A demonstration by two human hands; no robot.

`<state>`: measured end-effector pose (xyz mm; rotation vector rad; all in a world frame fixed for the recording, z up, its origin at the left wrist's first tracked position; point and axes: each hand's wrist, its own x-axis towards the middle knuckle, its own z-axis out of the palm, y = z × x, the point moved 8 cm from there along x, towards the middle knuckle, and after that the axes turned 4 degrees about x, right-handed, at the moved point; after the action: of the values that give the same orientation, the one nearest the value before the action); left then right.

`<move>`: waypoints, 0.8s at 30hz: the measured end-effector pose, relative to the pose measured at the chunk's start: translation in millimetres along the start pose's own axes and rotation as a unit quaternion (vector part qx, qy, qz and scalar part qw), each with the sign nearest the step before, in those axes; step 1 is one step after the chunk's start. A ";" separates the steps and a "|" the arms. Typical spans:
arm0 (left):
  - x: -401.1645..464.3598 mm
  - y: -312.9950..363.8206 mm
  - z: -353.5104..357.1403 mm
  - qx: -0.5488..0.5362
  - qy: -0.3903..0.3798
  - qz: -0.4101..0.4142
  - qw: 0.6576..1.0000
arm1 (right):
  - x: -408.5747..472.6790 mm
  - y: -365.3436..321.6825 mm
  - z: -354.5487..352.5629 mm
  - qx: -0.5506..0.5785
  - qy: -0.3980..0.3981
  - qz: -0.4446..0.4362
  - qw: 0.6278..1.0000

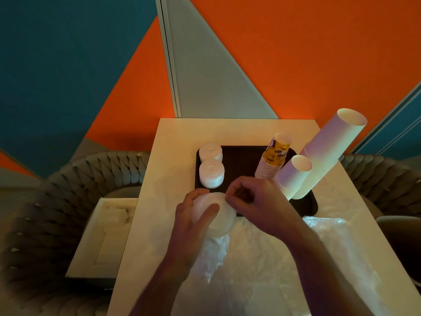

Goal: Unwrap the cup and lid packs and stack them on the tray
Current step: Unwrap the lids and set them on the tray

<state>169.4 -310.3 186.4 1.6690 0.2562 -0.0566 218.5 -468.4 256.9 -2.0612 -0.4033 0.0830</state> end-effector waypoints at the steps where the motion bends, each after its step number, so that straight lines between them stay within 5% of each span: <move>1: -0.8 -0.8 0.6 -0.003 -0.002 -0.003 1.000 | -1.1 0.5 -0.8 -0.010 0.006 0.001 1.000; 6: -3.7 2.7 0.5 -0.010 0.004 -0.012 1.000 | -2.4 13.3 -1.6 0.088 0.035 0.049 0.994; 9: -5.3 7.2 -0.1 -0.010 0.007 -0.015 1.000 | -4.1 20.0 7.0 0.202 0.000 0.097 0.975; 18: -5.6 3.5 -4.9 0.003 0.008 -0.014 1.000 | -7.1 36.6 24.7 0.307 -0.060 0.129 0.941; 22: -6.7 -2.8 -14.0 0.000 0.015 -0.005 1.000 | -0.1 65.5 21.7 0.434 0.029 0.190 0.880; 24: -6.3 -7.0 -19.4 -0.001 0.026 -0.012 1.000 | 6.7 79.9 11.0 0.415 0.088 0.182 0.887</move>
<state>159.7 -291.4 183.1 1.6665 0.3144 -0.0311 242.3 -493.1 183.6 -1.2476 0.1398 0.2475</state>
